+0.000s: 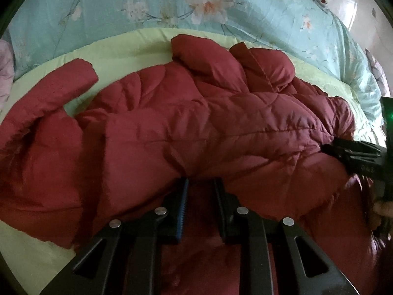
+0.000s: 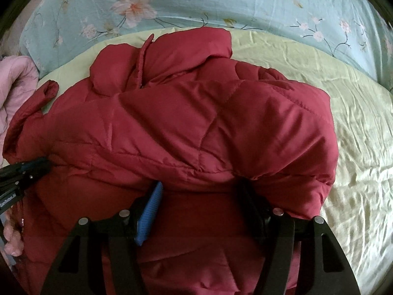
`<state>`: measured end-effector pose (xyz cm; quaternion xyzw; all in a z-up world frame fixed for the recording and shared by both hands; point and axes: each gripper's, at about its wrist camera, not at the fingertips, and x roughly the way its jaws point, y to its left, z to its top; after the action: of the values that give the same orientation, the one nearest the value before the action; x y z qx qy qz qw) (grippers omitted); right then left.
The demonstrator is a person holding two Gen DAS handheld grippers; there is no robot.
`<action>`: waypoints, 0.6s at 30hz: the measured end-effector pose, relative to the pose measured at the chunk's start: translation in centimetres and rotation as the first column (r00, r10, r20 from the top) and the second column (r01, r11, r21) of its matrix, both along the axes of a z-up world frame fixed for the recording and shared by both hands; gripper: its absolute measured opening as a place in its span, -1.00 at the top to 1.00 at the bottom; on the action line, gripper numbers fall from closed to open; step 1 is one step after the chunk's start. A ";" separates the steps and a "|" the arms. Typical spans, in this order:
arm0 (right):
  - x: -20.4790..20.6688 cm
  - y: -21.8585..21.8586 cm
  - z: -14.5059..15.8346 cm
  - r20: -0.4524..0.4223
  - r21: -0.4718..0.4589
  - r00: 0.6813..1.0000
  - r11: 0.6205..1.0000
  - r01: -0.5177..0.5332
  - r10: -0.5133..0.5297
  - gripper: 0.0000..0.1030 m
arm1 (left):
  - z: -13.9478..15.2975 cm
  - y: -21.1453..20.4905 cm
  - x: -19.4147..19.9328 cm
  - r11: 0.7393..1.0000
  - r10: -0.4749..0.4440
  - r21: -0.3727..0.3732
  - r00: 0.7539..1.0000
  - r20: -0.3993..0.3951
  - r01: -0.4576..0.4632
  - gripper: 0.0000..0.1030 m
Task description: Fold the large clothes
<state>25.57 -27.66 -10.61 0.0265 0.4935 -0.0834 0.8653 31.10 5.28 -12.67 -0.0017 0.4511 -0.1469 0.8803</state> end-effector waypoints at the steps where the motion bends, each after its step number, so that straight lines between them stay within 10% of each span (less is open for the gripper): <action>1: 0.0 0.0 0.2 -0.001 0.003 1.000 1.000 0.000 0.000 -0.28 | 0.4 0.5 -0.2 1.000 -0.005 -0.007 1.000 -0.003 0.005 0.56; 18: -4.9 2.2 5.9 0.122 0.145 0.991 0.987 -0.066 0.048 -0.28 | 8.7 7.1 -1.7 0.975 0.099 0.181 0.979 0.178 -0.131 0.35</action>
<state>20.64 -25.50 -4.76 0.0817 0.4468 -0.0200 0.8907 29.39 12.36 -3.92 0.0692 0.3866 -0.0510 0.9182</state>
